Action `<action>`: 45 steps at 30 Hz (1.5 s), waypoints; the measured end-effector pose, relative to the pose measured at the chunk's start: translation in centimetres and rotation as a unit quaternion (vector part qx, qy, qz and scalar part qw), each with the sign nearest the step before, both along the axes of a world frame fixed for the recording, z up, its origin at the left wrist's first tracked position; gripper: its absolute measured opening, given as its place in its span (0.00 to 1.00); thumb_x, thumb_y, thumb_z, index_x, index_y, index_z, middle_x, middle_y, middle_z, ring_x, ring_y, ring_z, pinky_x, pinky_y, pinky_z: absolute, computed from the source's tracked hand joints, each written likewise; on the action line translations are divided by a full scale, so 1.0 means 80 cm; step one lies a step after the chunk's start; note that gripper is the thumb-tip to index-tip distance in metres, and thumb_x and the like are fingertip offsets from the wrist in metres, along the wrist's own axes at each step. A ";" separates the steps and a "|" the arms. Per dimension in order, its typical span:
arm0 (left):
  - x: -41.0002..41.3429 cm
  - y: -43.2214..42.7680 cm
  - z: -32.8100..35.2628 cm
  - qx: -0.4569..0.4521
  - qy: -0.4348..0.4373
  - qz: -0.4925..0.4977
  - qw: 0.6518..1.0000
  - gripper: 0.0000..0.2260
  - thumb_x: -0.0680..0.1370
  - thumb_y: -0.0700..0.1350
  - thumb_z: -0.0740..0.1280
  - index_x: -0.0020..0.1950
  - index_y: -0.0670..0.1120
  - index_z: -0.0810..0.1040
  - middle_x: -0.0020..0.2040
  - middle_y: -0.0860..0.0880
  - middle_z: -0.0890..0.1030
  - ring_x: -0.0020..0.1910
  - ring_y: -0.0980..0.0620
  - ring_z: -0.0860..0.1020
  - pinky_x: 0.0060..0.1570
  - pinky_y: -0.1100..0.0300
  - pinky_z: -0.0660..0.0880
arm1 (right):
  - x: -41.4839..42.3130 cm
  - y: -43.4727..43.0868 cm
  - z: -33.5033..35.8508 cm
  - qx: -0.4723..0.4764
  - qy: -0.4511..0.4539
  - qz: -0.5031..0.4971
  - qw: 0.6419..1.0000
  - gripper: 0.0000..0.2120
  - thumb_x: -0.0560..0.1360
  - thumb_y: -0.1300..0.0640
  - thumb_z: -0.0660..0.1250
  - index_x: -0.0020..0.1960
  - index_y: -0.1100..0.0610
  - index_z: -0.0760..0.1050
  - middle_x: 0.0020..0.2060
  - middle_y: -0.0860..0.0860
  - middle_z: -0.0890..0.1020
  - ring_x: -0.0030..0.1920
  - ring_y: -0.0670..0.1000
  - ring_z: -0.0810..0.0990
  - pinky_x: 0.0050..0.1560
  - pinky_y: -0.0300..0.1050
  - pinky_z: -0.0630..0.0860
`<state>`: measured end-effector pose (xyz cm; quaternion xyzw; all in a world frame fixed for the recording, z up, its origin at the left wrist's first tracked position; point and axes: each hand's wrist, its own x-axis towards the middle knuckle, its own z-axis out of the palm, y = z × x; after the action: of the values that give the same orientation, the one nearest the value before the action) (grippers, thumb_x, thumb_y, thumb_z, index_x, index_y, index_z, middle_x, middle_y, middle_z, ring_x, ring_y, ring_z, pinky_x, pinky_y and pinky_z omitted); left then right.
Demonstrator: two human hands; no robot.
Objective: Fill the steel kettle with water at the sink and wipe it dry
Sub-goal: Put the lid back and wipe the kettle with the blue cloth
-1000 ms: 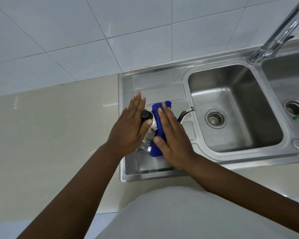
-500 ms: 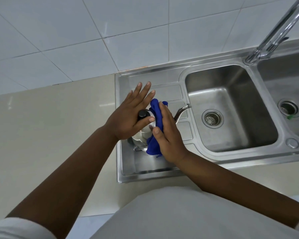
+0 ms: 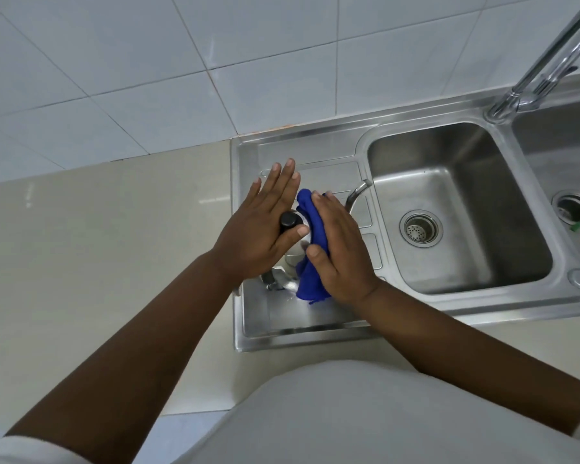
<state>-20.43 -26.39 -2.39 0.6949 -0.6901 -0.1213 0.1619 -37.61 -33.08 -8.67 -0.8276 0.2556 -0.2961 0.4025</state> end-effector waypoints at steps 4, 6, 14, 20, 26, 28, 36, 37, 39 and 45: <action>0.007 -0.004 0.001 -0.007 -0.006 -0.024 1.000 0.32 0.82 0.60 0.50 0.80 0.43 0.47 0.81 0.46 0.46 0.80 0.51 0.42 0.78 0.48 0.45 | 0.006 -0.004 0.008 0.096 -0.021 0.009 0.995 0.32 0.82 0.39 0.51 0.79 0.57 0.56 0.78 0.55 0.63 0.79 0.51 0.60 0.77 0.54 0.60; 0.003 -0.003 -0.003 -0.015 0.021 -0.012 1.000 0.32 0.82 0.59 0.51 0.80 0.43 0.48 0.81 0.45 0.46 0.80 0.50 0.42 0.78 0.47 0.44 | 0.004 0.010 0.010 0.104 -0.027 -0.006 0.994 0.37 0.81 0.35 0.49 0.80 0.60 0.53 0.79 0.55 0.60 0.80 0.52 0.57 0.78 0.54 0.57; 0.001 -0.001 -0.003 -0.014 0.040 -0.004 0.999 0.30 0.82 0.57 0.52 0.80 0.45 0.48 0.81 0.48 0.46 0.80 0.50 0.42 0.78 0.49 0.43 | -0.007 0.040 0.002 -0.015 0.007 -0.003 1.000 0.38 0.81 0.35 0.48 0.80 0.62 0.51 0.80 0.59 0.52 0.81 0.57 0.50 0.78 0.62 0.55; 0.001 -0.001 -0.005 -0.010 0.065 0.003 0.998 0.30 0.82 0.57 0.52 0.80 0.46 0.48 0.81 0.49 0.46 0.80 0.52 0.42 0.78 0.47 0.45 | 0.007 -0.008 0.021 0.083 0.000 0.017 0.996 0.34 0.81 0.35 0.49 0.79 0.55 0.57 0.78 0.53 0.64 0.78 0.50 0.61 0.76 0.54 0.62; -0.002 0.002 -0.007 -0.002 0.065 0.018 0.998 0.31 0.82 0.57 0.52 0.80 0.46 0.47 0.81 0.50 0.45 0.79 0.54 0.41 0.78 0.48 0.44 | -0.007 0.043 0.004 0.096 -0.005 -0.014 0.995 0.38 0.81 0.39 0.53 0.80 0.59 0.46 0.81 0.54 0.50 0.81 0.53 0.49 0.80 0.58 0.52; -0.003 0.001 -0.007 0.000 0.061 0.021 0.998 0.31 0.82 0.57 0.51 0.80 0.46 0.47 0.81 0.50 0.45 0.79 0.54 0.41 0.78 0.49 0.43 | -0.018 0.061 -0.004 0.060 0.013 -0.001 0.998 0.43 0.80 0.34 0.51 0.80 0.63 0.43 0.81 0.58 0.45 0.81 0.57 0.44 0.80 0.58 0.49; -0.008 0.005 -0.004 0.003 0.092 0.018 0.996 0.30 0.82 0.57 0.52 0.80 0.46 0.47 0.81 0.50 0.47 0.80 0.54 0.43 0.78 0.48 0.46 | -0.017 0.018 0.005 0.182 0.013 0.011 0.983 0.35 0.78 0.42 0.53 0.80 0.49 0.44 0.81 0.46 0.51 0.79 0.42 0.51 0.79 0.50 0.56; -0.009 0.005 -0.006 0.001 0.085 0.026 0.996 0.30 0.82 0.58 0.51 0.80 0.46 0.47 0.81 0.50 0.47 0.79 0.55 0.43 0.78 0.48 0.47 | -0.014 0.020 0.007 0.207 0.004 -0.002 0.978 0.34 0.78 0.41 0.53 0.80 0.48 0.45 0.81 0.45 0.53 0.79 0.42 0.53 0.79 0.51 0.58; -0.011 0.006 -0.008 -0.001 0.072 0.041 0.997 0.31 0.82 0.60 0.50 0.80 0.47 0.47 0.81 0.51 0.47 0.79 0.55 0.43 0.78 0.49 0.47 | -0.012 0.028 0.004 0.224 -0.010 -0.023 0.974 0.34 0.78 0.41 0.53 0.81 0.49 0.46 0.81 0.45 0.53 0.80 0.45 0.54 0.78 0.56 0.58; -0.017 0.008 -0.010 -0.005 0.084 0.059 0.995 0.30 0.82 0.58 0.50 0.80 0.46 0.47 0.81 0.51 0.46 0.80 0.54 0.44 0.78 0.47 0.47 | -0.015 0.076 0.003 0.162 -0.013 -0.048 0.986 0.40 0.80 0.34 0.47 0.80 0.60 0.41 0.81 0.54 0.45 0.81 0.53 0.43 0.80 0.61 0.50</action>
<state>-21.80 -25.74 -3.21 0.7209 -0.6324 -0.1662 0.2295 -38.80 -26.97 -8.41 -0.7347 0.3343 -0.2802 0.5196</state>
